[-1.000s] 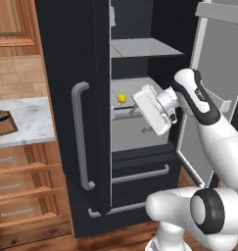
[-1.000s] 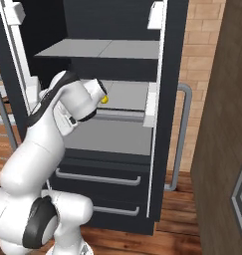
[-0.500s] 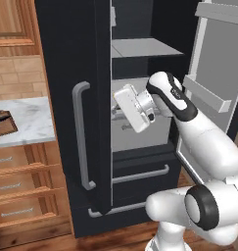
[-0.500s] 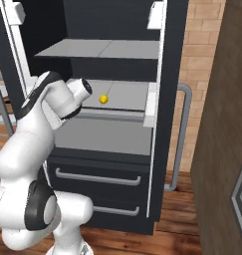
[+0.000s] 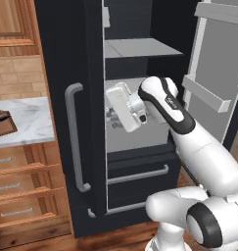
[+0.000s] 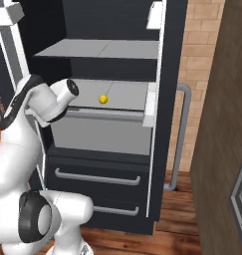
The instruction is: Retrieve a lemon from the fridge and place it on the cutting board with the fish.
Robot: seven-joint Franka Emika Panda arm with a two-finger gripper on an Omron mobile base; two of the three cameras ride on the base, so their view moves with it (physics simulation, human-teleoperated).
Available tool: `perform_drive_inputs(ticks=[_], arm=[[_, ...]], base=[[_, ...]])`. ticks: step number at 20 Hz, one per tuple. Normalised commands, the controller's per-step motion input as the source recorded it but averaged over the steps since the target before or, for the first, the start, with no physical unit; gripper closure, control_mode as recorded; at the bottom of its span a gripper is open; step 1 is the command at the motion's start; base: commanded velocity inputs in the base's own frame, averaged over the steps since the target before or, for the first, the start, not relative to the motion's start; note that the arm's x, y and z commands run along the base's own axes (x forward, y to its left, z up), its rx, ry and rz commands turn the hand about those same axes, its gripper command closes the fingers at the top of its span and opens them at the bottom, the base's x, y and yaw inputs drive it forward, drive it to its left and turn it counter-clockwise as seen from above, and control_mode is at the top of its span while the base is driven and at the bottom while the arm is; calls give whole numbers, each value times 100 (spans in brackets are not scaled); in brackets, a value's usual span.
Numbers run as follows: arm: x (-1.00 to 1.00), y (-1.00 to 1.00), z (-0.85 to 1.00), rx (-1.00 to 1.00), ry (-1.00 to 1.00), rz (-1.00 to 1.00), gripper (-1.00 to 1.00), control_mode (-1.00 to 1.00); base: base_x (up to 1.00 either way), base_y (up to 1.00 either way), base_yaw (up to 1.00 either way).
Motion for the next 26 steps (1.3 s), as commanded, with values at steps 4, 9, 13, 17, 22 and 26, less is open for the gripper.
perform_drive_inputs(ticks=[4,9,13,17,22,26], arm=[[-74,100,-19,2,-12,-16,-100,-100],[-62,63,-6,2,-6,-8,-100,-100],[-28,2,13,0,0,0,-100,-100],[-35,-2,51,0,1,0,-100,-100],[-45,-31,73,0,4,-1,-100,-100],[14,-64,16,-29,5,-3,-100,-100]], base=[[0,0,0],[0,0,0],[0,0,0],[0,0,0],[0,0,0],[0,0,0]])
